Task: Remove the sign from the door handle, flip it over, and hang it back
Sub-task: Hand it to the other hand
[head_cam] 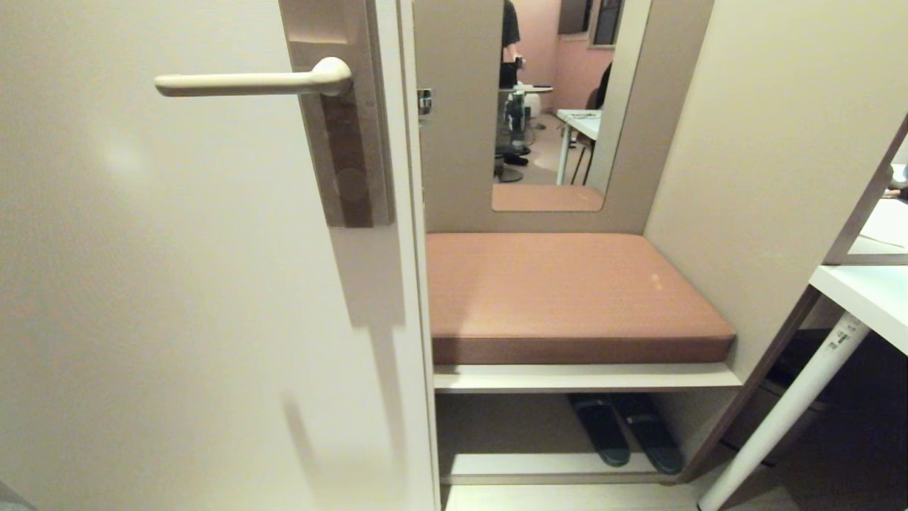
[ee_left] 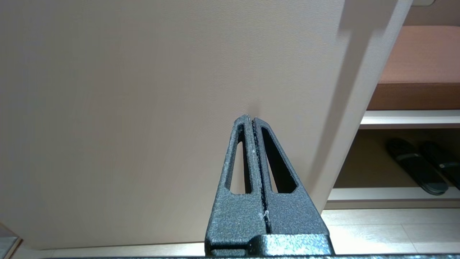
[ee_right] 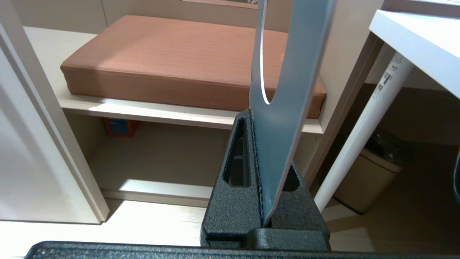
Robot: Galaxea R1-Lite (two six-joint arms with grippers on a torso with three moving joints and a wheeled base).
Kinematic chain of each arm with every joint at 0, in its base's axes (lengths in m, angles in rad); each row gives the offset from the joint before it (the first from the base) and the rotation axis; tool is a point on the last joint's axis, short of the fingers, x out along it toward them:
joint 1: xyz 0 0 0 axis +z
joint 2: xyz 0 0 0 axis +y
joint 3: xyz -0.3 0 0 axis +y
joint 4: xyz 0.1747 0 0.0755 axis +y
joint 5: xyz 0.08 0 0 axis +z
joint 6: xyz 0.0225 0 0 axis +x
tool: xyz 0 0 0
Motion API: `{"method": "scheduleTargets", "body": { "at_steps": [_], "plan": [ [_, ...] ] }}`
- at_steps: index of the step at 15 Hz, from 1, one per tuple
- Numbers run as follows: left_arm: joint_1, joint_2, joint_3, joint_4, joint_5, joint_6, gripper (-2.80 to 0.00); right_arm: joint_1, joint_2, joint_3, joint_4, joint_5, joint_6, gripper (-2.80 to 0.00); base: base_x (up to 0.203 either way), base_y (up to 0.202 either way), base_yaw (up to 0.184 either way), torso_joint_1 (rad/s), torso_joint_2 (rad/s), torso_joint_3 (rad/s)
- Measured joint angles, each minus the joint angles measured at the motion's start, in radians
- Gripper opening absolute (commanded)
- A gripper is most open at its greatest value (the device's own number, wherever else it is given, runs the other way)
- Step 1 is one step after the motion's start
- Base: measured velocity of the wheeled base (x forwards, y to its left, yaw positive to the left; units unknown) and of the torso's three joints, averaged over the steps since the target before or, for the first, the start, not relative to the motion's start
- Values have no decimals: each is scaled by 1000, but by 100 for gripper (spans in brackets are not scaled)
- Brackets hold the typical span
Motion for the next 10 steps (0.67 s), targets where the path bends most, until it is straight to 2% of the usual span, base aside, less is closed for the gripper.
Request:
{"method": "scheduleTargets", "body": {
  "at_steps": [10],
  "plan": [
    [0,0,0,-1,-3,8,-280,0,0,0,1,0,12,-280,0,0,0,0,0,0]
  ]
}}
